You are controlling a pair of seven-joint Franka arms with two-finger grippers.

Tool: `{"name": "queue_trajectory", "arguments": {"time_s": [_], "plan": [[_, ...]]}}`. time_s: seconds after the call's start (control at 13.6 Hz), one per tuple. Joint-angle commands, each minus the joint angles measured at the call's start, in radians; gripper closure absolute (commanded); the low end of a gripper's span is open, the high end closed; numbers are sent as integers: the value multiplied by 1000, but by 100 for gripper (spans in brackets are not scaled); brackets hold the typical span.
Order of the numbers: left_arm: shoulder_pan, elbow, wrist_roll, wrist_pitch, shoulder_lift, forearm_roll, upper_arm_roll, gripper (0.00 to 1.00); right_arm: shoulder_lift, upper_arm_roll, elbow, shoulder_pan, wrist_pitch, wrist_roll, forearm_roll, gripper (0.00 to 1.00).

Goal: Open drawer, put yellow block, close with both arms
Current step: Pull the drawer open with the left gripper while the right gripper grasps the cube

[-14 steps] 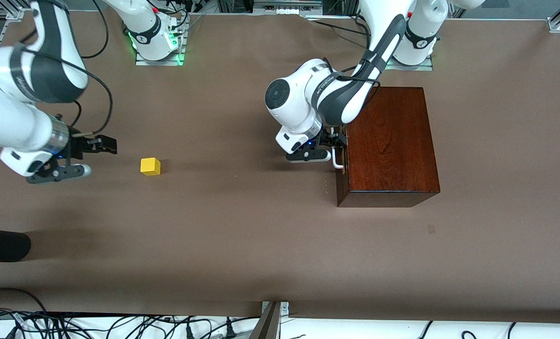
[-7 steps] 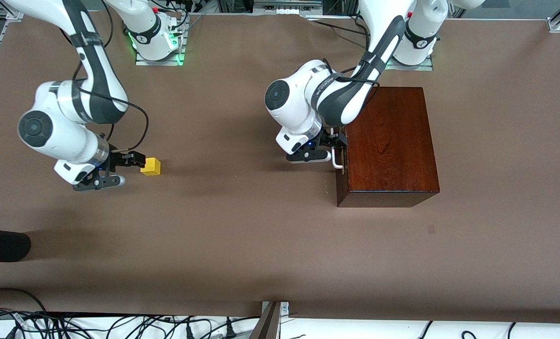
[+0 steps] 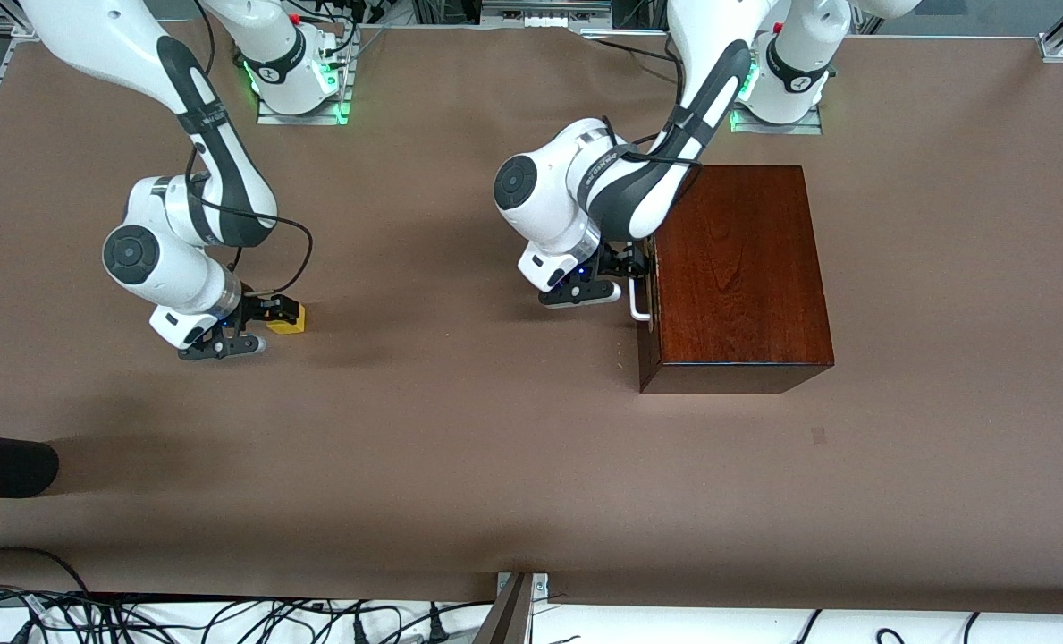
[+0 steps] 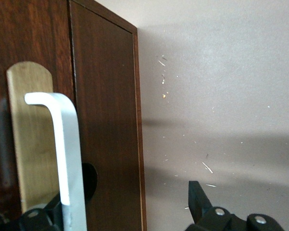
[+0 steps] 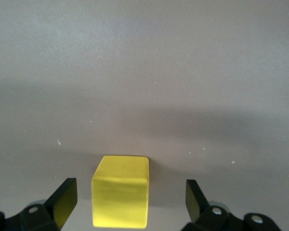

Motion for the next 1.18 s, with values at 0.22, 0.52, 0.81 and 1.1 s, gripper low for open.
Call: {"name": "queue_trajectory", "arguments": {"time_s": [0.22, 0.52, 0.81, 1.1], "plan": [[-35, 27, -23, 83, 1, -78, 8, 0, 14, 22, -47, 1, 68, 24, 19, 34], [-58, 44, -31, 153, 6, -156, 8, 0, 17, 22, -42, 1, 62, 26, 19, 91], [-96, 113, -117, 203, 42, -211, 8, 0, -25, 22, 80, 1, -131, 9, 16, 100], [-108, 159, -117, 203, 47, -240, 8, 0, -58, 20, 208, 0, -305, 7, 16, 100]]}}
